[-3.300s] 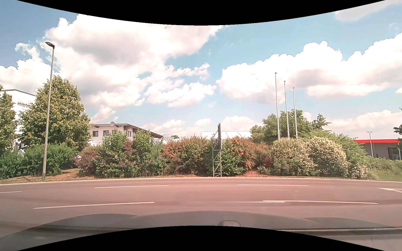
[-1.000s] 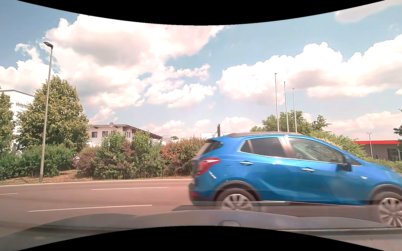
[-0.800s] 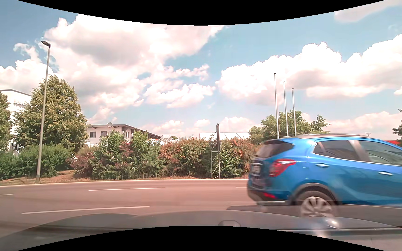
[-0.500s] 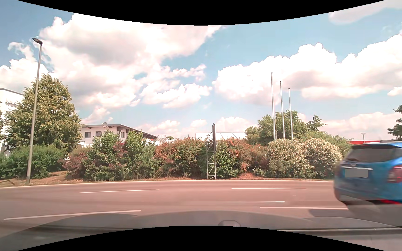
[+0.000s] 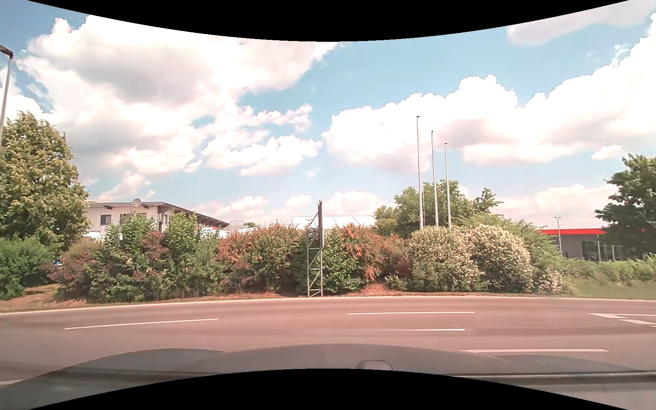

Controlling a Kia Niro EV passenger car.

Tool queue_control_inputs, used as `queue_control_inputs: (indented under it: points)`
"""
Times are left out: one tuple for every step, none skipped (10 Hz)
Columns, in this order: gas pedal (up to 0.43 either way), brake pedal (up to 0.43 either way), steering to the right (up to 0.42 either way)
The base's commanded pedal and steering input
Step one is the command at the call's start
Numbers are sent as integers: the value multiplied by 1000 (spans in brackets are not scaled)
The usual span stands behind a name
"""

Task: Follow the waypoints while adhering to traffic rules and regulations

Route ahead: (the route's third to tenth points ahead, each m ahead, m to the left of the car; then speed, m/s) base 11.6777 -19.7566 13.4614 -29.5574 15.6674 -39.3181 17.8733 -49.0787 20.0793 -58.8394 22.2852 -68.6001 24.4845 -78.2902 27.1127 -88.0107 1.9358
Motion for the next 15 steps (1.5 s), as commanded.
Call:
queue_control_inputs:
  points:
    - [319, 0, 563]
    - [287, 0, 589]
    - [280, 0, 616]
    - [280, 0, 641]
    - [268, 0, 666]
    - [260, 0, 690]
    - [260, 0, 706]
    - [248, 0, 725]
    - [228, 0, 734]
    - [220, 0, 735]
    - [209, 0, 737]
    - [209, 0, 736]
    - [209, 0, 734]
    - [209, 0, 726]
    - [209, 0, 701]
